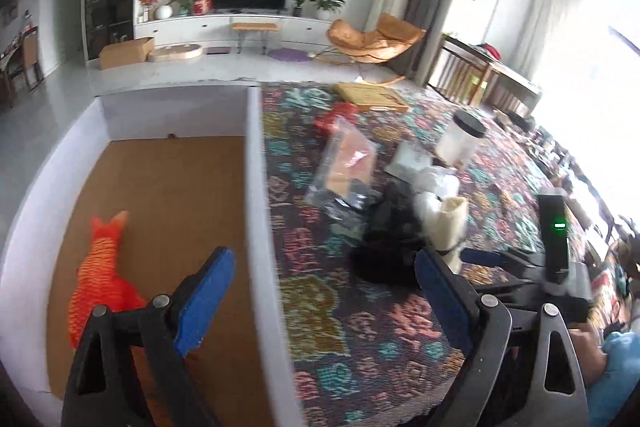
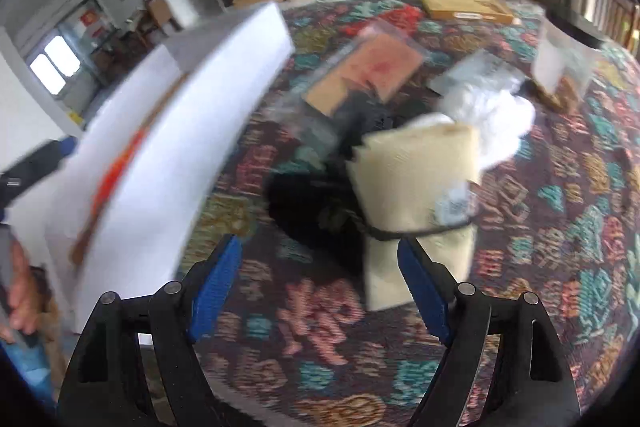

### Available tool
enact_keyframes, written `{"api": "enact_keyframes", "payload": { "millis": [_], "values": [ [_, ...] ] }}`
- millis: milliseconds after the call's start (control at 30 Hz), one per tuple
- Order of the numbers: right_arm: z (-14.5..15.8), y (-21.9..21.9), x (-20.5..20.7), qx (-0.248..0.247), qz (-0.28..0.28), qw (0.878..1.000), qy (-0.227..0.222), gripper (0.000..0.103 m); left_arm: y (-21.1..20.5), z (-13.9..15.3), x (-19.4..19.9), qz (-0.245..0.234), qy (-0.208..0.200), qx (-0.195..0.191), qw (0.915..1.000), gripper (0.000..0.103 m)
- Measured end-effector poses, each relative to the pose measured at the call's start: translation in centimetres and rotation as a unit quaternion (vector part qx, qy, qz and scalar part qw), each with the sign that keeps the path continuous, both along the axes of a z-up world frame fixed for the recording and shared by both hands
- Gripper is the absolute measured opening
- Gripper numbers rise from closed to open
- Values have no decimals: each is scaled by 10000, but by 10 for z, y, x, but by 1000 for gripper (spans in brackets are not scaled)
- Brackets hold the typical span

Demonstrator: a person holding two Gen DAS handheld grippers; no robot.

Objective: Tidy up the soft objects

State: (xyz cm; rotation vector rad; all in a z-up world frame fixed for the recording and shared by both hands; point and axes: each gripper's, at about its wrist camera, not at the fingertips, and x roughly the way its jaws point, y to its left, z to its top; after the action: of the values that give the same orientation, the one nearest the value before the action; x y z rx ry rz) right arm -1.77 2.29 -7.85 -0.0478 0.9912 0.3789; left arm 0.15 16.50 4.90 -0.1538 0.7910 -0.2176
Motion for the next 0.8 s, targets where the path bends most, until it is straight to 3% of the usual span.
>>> {"api": "enact_keyframes", "payload": {
  "millis": [67,100,167,267,367,433,533,600,667,800],
  "values": [
    [-19,-24,12,-316,-564,9979,-32,83,-33,0,-3,-354,25,-24,9994,91],
    [-26,-47,21,-158,-964,9952,36,83,-48,-2,-4,-508,52,-9,9987,91],
    [-30,-103,34,353,-1922,9807,81,83,-76,-11,-7,-734,129,61,9972,91],
    [-21,-170,40,288,-2840,9582,-201,83,-108,-40,-2,-949,487,183,9941,97],
    [-16,-200,34,42,-2916,9561,-274,83,-127,-87,9,-953,858,515,9904,98],
    [-21,-204,30,-194,-2866,9576,-206,83,-133,-115,23,-821,1047,815,9878,98],
    [-29,-201,36,-289,-2842,9583,50,83,-129,-143,43,-532,1173,954,9871,98],
    [-37,-190,40,-598,-2779,9586,140,84,-132,-144,53,-416,908,1172,9881,99],
    [-36,-185,37,-739,-2805,9570,-21,84,-131,-147,67,-420,897,1228,9875,102],
    [-39,-190,35,-525,-2914,9551,-60,87,-127,-148,100,-191,850,1165,9894,103]
  ]
}}
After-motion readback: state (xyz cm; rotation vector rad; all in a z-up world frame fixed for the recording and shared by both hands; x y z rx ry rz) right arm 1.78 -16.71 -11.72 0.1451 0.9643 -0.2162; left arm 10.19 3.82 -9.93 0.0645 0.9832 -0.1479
